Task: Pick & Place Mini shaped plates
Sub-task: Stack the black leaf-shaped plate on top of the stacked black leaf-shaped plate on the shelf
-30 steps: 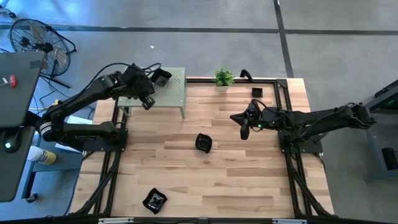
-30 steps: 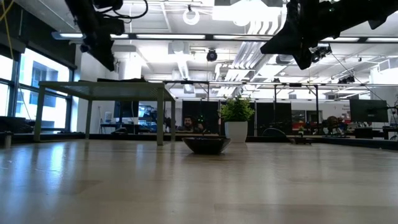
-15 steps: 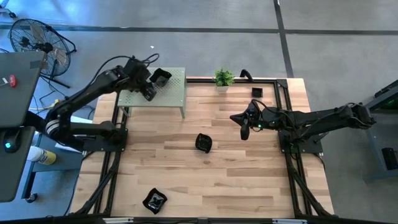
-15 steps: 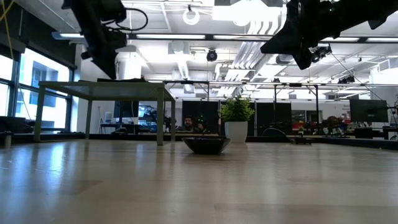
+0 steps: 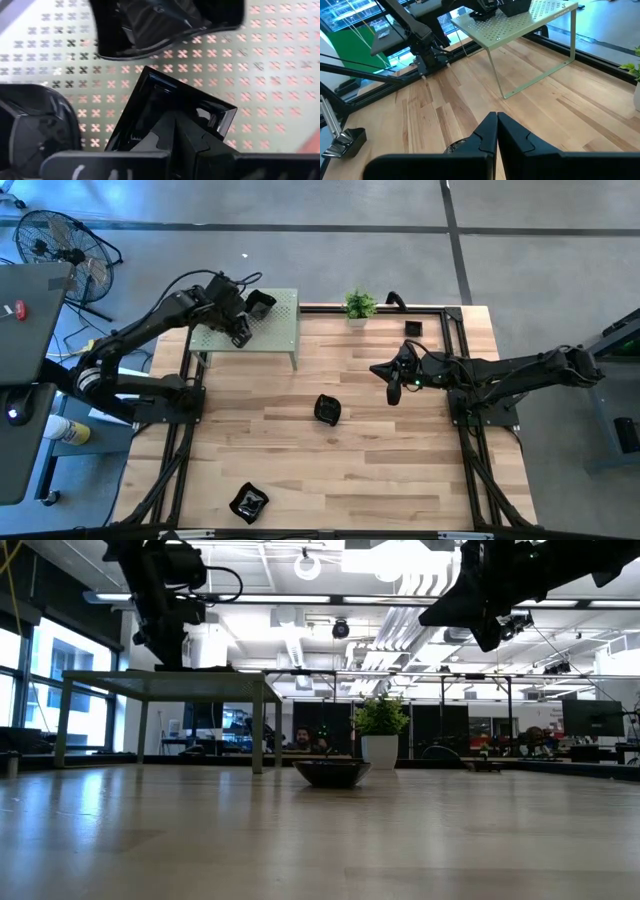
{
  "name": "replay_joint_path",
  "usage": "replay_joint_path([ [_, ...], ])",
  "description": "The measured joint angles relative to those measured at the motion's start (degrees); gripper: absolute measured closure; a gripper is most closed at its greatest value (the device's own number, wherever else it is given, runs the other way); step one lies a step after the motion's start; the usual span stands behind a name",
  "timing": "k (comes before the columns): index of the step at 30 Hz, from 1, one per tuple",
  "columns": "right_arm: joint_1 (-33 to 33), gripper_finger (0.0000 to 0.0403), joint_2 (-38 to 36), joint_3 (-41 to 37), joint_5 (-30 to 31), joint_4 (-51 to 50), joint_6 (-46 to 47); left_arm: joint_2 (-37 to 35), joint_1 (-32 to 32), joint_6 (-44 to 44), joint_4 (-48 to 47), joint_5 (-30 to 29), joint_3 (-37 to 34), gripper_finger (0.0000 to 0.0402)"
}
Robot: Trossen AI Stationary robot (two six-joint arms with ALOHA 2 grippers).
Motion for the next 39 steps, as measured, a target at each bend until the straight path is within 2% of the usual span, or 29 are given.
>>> replay_joint_path([
  [6,-0.01,0.0396,0.00,0.01,0.00,0.00,0.00,-1.95,0.00,-0.60,-0.84,3.85,-0.04,0.0401],
  [12,-0.02,0.0396,0.00,0.00,-0.01,0.00,0.00,-5.29,0.00,-3.32,-1.80,4.25,-0.04,0.0401],
  [16,-0.02,0.0396,0.00,-0.01,-0.48,0.00,0.00,-8.75,-0.02,-5.97,-0.93,6.73,-0.04,0.0401],
  [19,-0.02,0.0396,0.00,-0.01,-1.43,-0.23,0.00,-11.22,-2.02,-8.65,1.55,6.50,-0.04,0.0401],
  [22,0.00,0.0396,0.00,0.01,-2.05,-0.93,0.71,-12.87,-7.66,-11.82,6.57,3.89,-1.14,0.0401],
  [25,-0.02,0.0396,0.00,-0.01,-2.30,-2.71,2.02,-13.98,-15.61,-16.86,15.34,1.35,-5.89,0.0401],
  [32,0.00,0.0396,0.00,0.01,-6.90,-7.96,4.96,-12.73,-37.96,-26.13,37.19,-8.52,-17.33,0.0401],
  [39,0.00,0.0396,0.00,0.01,-9.56,-8.56,4.40,-4.45,-55.05,-39.18,38.83,-21.87,-17.05,0.0401],
])
